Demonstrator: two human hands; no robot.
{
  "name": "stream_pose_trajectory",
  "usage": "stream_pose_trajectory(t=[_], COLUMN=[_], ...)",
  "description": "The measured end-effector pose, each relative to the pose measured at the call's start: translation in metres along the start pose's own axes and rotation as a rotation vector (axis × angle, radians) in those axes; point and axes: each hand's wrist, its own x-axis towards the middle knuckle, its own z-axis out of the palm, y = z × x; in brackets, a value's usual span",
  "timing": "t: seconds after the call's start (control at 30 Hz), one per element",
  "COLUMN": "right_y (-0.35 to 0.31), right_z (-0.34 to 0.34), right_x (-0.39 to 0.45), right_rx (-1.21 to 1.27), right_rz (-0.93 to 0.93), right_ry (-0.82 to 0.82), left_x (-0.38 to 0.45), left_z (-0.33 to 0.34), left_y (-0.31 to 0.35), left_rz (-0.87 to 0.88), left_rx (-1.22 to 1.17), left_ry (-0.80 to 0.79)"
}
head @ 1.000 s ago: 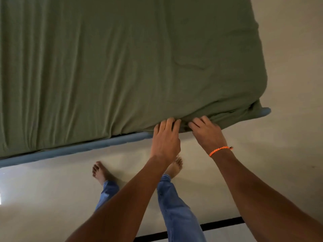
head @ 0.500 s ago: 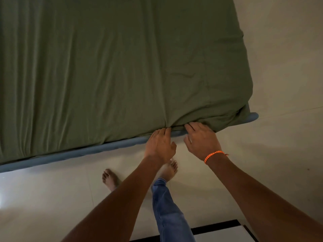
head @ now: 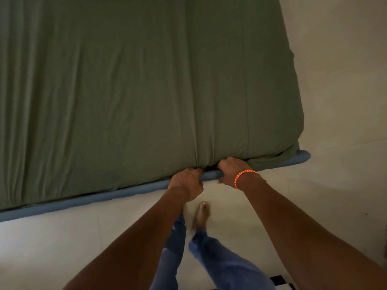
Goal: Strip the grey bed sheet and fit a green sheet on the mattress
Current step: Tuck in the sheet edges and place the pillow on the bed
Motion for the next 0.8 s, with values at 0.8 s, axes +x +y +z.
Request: stream_pose_trajectory(t=[0.8], right_y=[0.120], right_z=[0.040], right_x=[-0.055], right_rx=[-0.086], right_rz=[-0.220], right_ry=[0.657], left_x=[0.002], left_z=[-0.016], left_y=[0.091], left_rz=[-0.386], left_rx=[-0.003], left_ry=[-0.057])
